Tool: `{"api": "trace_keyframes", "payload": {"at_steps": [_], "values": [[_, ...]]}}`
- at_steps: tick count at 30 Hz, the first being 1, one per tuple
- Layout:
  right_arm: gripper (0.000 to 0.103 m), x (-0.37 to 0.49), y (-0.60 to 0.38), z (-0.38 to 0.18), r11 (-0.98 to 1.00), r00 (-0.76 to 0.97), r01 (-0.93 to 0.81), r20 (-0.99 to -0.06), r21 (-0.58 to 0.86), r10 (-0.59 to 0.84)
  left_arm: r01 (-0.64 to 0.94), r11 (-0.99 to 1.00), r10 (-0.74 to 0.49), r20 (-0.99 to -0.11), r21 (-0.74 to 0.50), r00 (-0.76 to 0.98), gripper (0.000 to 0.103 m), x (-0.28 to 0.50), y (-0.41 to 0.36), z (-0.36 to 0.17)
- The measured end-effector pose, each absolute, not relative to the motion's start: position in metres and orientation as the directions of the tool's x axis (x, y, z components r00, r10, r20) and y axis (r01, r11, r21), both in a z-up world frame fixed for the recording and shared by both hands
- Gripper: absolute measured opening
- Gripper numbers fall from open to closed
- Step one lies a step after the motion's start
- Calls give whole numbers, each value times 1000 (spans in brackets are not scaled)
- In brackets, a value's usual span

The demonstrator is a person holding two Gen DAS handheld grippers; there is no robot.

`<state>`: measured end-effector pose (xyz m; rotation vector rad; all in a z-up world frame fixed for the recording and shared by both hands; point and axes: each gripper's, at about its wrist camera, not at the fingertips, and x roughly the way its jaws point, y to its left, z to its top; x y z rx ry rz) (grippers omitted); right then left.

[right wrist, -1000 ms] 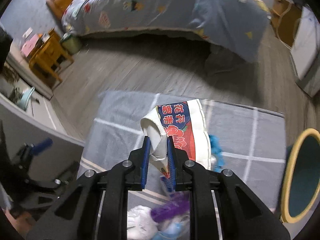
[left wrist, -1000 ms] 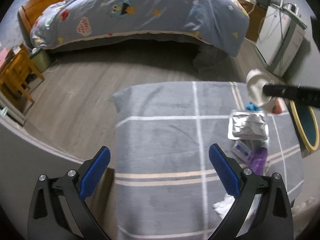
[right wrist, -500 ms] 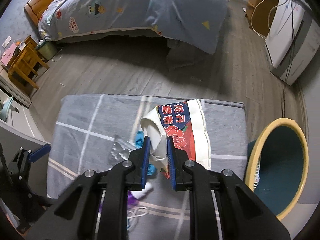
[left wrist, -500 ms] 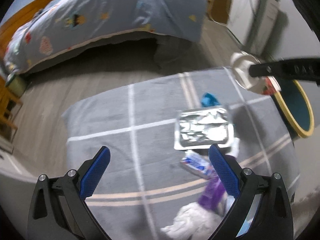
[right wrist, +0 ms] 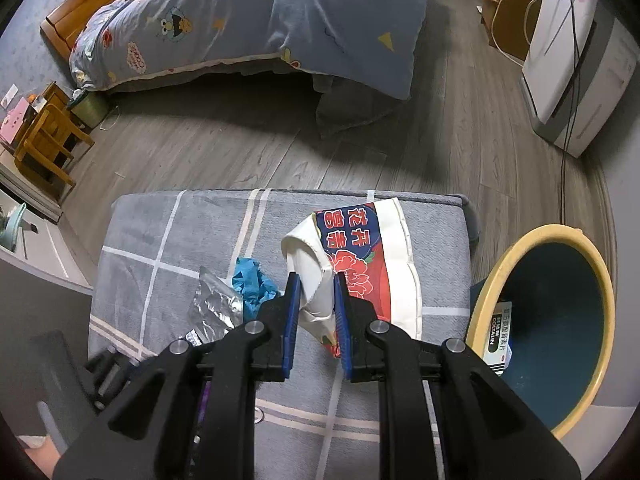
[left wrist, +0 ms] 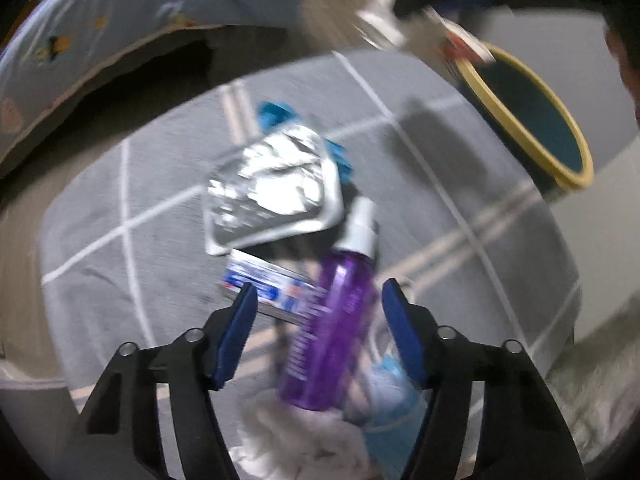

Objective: Collect trash
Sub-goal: 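Grasp the pink-red snack wrapper with the right tool while the left tool grasps the purple spray bottle, then carry the wrapper and purple bottle over the bin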

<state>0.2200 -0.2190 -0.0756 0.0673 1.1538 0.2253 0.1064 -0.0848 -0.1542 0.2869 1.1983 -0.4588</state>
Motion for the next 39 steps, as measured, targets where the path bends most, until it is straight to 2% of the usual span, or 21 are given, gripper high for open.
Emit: {"api": "trace_keyframes", "payload": {"at_steps": [4, 6, 8, 26, 39], "values": [[17, 219, -221, -73, 975, 387, -141, -897, 173, 215, 502, 865, -133, -954, 22, 270, 55, 100, -92, -170], [17, 217, -221, -71, 974, 388, -144, -896, 174, 217, 497, 868, -145, -954, 6, 264, 43, 101, -91, -171], [17, 215, -221, -68, 974, 392, -149, -894, 170, 216, 495, 869, -161, -952, -12, 261, 37, 99, -91, -170], [17, 194, -220, -41, 982, 427, -140, -887, 126, 175, 477, 878, -242, -892, -34, 383, 33, 83, -56, -105], [17, 185, -233, -28, 985, 447, -98, -878, 143, 172, 504, 863, -339, -780, -36, 525, 33, 72, -57, -31]]}}
